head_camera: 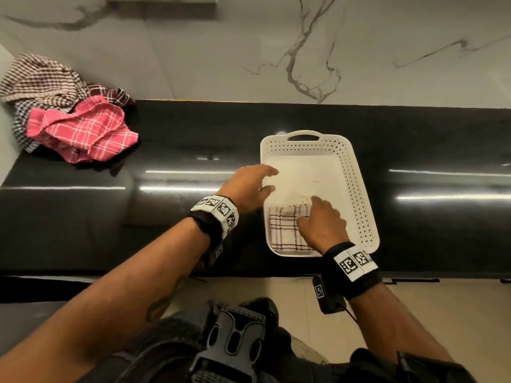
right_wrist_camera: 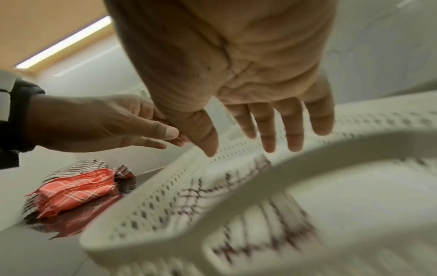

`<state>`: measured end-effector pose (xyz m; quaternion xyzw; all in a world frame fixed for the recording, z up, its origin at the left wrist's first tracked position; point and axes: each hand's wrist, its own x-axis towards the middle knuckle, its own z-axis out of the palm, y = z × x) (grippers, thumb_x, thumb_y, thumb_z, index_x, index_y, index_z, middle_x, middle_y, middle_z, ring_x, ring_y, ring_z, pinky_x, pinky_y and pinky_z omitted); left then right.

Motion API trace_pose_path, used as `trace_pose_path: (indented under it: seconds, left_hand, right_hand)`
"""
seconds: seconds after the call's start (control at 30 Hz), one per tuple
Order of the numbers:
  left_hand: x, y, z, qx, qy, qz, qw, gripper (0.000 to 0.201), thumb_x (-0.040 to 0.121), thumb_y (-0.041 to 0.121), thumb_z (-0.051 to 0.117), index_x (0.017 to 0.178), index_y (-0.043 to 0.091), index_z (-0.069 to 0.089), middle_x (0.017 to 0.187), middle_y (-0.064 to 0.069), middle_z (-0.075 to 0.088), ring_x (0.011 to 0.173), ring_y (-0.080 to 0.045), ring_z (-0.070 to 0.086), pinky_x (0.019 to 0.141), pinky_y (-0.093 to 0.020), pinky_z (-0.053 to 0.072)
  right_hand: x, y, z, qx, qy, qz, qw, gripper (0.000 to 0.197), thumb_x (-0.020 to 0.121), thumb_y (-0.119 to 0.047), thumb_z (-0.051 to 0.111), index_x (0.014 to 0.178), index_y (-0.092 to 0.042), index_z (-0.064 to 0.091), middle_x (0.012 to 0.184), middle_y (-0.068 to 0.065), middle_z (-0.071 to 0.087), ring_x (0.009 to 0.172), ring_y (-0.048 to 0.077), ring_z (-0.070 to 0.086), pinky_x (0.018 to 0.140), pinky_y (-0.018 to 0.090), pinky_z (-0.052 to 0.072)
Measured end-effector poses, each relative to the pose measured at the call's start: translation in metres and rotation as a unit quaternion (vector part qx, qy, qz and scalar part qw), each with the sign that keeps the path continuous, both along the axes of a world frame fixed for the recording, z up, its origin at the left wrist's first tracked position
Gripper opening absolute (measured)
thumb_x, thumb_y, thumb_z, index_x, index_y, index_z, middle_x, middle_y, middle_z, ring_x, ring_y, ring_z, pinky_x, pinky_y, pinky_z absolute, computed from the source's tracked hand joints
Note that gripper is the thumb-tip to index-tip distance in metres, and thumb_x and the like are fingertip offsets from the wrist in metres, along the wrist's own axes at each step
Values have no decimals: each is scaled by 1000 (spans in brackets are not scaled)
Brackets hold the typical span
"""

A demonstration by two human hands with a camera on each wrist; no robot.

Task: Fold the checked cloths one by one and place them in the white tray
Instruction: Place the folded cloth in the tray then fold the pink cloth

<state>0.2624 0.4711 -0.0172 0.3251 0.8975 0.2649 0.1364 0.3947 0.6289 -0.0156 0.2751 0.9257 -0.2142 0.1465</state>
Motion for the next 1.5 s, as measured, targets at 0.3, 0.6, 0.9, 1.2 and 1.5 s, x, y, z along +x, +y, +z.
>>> trace_pose_path:
  seconds: [0.3,0.6,0.9,1.2,1.5]
  left_hand:
    - [-76,-208,-34,-36,-42,192,980,19,91,20,62,110,18,69,118,-3,67,115,-21,59,100,-27,39]
    - [-194,-373,-25,-96,129,291,943,28,84,20,67,110,11,63,117,-12,54,109,-35,54,92,-46,49]
    - [-236,-369,-38,-99,87,256,958,13,91,22,57,95,10,62,93,-10,65,87,-31,63,74,-40,50]
    - [-145,-356,-40,100,7,2,995,6,92,18,55,94,18,60,95,-1,64,88,-19,59,83,-41,49]
    - [-156,-416,-26,157,-35,-30,987,9,97,28,46,90,27,52,83,11,53,74,-2,49,74,-24,41]
  right_hand:
    - [-105,-161,-19,-27,105,231,967,49,91,-36,59,134,-13,49,138,13,47,130,35,42,107,46,38]
    - [-180,-296,-79,5,-41,304,952,68,97,-52,46,156,-36,15,166,4,-5,149,45,-10,116,68,4]
    - [-186,-306,-83,-14,-36,235,971,68,94,-53,50,154,-44,21,166,-6,-4,151,32,-14,120,60,1]
    - [-226,-318,-26,-36,207,307,928,77,84,-13,67,152,-23,31,160,3,31,148,30,26,117,46,30]
    - [-268,-328,13,20,191,460,867,12,88,-30,64,98,-31,72,83,-13,66,94,15,53,95,47,38]
